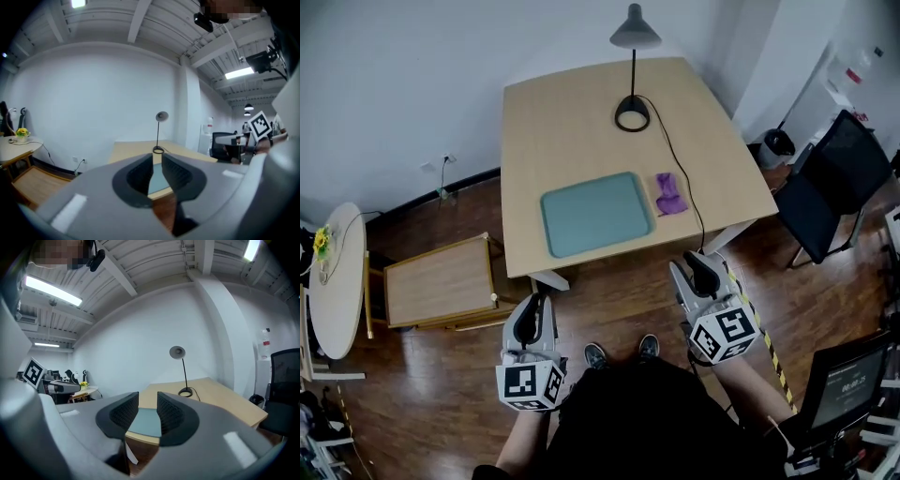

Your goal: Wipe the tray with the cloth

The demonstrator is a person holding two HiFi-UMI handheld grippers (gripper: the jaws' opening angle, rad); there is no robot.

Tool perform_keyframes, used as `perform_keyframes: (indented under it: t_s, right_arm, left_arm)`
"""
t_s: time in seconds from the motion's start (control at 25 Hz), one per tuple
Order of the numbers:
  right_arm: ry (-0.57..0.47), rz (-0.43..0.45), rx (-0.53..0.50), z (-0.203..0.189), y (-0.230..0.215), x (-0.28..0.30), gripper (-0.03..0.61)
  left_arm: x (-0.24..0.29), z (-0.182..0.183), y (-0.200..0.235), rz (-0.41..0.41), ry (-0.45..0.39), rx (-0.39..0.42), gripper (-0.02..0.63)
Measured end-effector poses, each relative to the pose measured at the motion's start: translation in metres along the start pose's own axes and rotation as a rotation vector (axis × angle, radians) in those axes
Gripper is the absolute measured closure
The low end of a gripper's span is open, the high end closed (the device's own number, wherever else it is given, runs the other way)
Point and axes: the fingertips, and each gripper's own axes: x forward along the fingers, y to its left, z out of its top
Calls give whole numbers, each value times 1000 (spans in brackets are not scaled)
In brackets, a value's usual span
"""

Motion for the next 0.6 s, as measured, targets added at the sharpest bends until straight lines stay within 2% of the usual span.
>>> perform_keyframes:
  t_s: [0.6]
  right_arm:
    - [-27, -8, -39, 10, 9, -2, 457]
  left_arm:
    - [-1, -2, 11, -7, -5, -3, 538]
